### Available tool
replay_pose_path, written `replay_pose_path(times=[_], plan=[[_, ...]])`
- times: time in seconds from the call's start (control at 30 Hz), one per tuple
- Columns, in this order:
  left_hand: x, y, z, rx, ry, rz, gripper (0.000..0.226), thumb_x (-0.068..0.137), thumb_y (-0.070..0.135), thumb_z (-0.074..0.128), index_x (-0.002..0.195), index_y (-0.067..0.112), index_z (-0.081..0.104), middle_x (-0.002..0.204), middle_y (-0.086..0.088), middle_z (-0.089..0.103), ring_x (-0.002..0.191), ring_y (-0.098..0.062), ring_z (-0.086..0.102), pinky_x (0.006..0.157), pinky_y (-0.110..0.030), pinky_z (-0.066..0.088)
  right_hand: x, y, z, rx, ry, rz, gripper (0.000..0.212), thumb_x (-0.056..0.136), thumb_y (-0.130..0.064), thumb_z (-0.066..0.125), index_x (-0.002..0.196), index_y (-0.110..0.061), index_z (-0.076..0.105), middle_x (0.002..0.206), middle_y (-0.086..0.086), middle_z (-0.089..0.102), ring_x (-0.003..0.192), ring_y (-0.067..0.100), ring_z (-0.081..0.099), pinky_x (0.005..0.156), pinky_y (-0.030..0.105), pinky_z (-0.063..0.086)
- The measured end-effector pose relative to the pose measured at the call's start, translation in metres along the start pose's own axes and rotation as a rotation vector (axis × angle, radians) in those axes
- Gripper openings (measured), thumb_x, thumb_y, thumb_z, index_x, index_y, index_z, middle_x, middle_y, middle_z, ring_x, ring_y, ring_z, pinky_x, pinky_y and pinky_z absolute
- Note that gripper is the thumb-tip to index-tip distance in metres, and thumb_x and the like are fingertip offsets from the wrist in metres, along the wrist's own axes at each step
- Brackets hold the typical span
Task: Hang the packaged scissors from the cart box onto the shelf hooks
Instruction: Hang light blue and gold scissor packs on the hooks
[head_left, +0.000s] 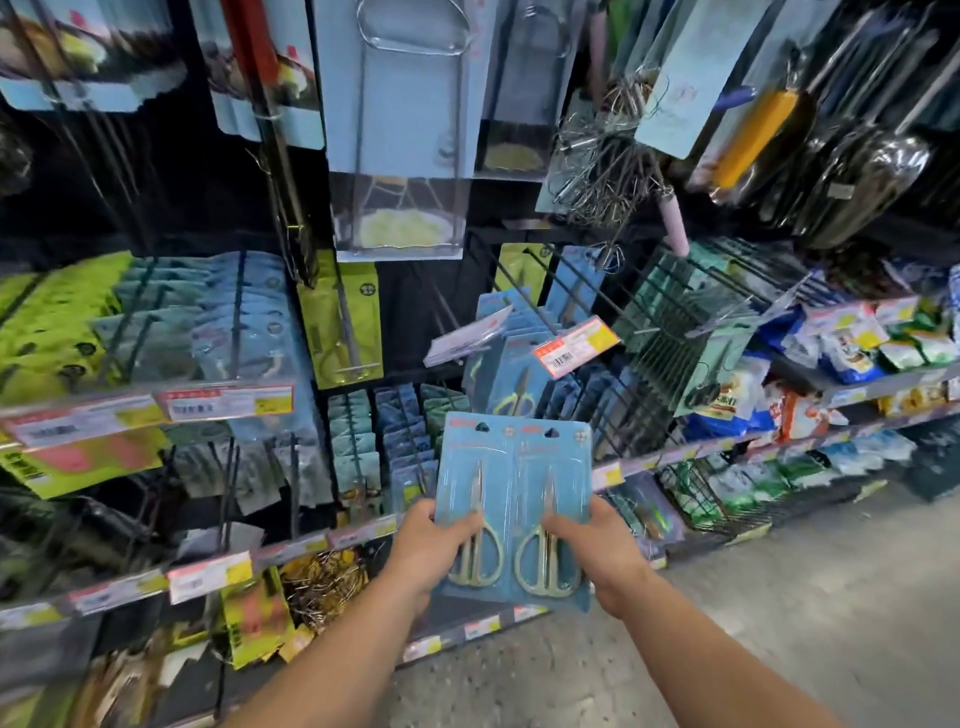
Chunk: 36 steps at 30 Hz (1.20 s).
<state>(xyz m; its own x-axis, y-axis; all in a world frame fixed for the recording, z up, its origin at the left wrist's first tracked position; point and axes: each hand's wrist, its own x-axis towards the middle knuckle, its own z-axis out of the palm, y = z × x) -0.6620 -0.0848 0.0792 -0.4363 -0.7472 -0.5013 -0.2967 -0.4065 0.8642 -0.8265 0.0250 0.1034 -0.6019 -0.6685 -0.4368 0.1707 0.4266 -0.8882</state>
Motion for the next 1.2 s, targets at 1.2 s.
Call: replay_pose_path(times=[1.2], plan=[[0.022, 0.047, 0.060, -0.316, 0.298, 0.010, 0.026, 0.089, 0.024, 0.070, 0.111, 0.012, 0.066, 0.093, -0.004, 0.078, 0.087, -0.027, 0.075, 0.076, -0.045, 0.059, 0.099, -0.063, -0.026, 0.000, -0.259, -0.188, 0.014, 0.089, -0.023, 0.071, 0.100, -0.016, 0.066, 0.093, -0.003, 0.076, 0.087, 0.015, 0.073, 0.081, 0.039, 0.060]])
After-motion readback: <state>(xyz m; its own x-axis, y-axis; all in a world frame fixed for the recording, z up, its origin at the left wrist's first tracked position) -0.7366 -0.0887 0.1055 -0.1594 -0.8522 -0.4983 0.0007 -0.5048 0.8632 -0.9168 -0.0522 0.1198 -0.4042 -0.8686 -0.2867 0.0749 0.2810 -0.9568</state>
